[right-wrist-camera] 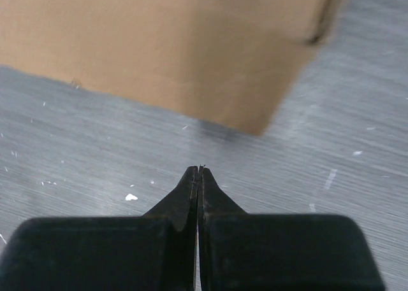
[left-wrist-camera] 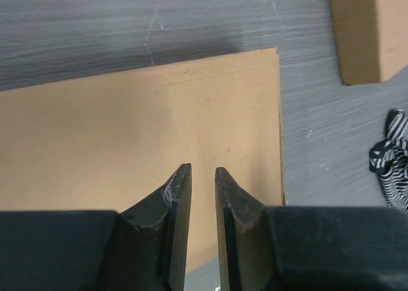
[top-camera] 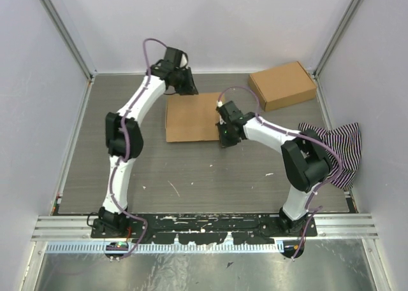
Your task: Fold the paper box
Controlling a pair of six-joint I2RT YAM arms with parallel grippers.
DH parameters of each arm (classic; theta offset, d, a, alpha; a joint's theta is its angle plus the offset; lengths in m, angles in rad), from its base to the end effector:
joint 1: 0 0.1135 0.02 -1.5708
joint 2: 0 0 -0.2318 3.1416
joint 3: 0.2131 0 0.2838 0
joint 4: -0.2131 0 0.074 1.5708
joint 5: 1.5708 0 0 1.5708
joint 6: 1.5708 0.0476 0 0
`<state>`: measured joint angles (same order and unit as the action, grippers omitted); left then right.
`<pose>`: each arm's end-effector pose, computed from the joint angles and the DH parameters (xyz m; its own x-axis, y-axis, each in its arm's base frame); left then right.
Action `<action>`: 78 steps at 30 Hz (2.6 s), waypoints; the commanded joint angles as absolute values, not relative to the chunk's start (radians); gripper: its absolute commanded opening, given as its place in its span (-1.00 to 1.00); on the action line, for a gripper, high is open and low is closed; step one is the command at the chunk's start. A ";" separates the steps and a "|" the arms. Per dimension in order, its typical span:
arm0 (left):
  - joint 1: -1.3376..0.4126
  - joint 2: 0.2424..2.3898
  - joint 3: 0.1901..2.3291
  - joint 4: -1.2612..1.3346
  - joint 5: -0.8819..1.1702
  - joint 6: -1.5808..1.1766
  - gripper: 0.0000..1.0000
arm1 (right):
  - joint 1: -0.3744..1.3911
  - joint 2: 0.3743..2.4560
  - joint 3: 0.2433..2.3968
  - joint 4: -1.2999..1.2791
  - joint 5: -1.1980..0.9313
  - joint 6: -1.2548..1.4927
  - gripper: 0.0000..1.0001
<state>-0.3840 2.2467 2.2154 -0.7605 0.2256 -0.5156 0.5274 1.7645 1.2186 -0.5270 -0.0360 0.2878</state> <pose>0.4862 -0.2080 0.2600 -0.8259 -0.1846 -0.5327 0.1191 0.8664 -0.4849 0.3369 0.1982 0.1414 -0.8750 -0.1813 -0.4490 -0.2810 0.9453 0.1659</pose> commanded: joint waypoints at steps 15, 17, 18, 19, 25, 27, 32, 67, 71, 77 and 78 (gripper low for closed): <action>-0.459 2.454 2.174 -0.839 0.380 -0.453 -0.51 | 0.575 1.962 1.361 -0.183 0.127 0.305 -0.99; -0.462 2.436 2.112 -0.817 0.413 -0.450 -0.53 | 0.575 1.979 1.357 -0.118 0.121 0.317 -0.99; -0.464 2.434 2.092 -0.805 0.428 -0.446 -0.54 | 0.575 1.988 1.360 -0.097 0.113 0.322 -0.99; -0.468 2.432 2.078 -0.805 0.440 -0.439 -0.54 | 0.575 2.000 1.361 -0.073 0.106 0.326 -0.99; -0.494 2.428 2.028 -0.813 0.473 -0.416 -0.58 | 0.575 2.011 1.309 0.094 0.096 0.365 -0.98; -0.495 2.425 2.018 -0.812 0.478 -0.416 -0.58 | 0.578 2.001 1.275 0.147 0.094 0.376 -0.99; -0.499 2.409 1.982 -0.801 0.495 -0.421 -0.60 | 0.632 1.955 1.091 0.467 0.277 0.325 -0.99; -0.458 2.217 1.976 -0.829 0.414 -0.436 -0.11 | 0.877 1.777 1.082 0.370 0.043 0.168 -0.99; -0.437 2.184 1.999 -0.831 0.415 -0.443 -0.11 | 0.897 1.793 1.094 0.359 0.044 0.142 -0.98; -0.377 2.114 1.940 -0.790 0.406 -0.452 -0.11 | 0.915 1.854 1.133 0.343 0.028 0.100 -0.99; -0.364 2.110 1.922 -0.782 0.402 -0.451 -0.11 | 0.918 1.874 1.147 0.338 0.024 0.093 -0.98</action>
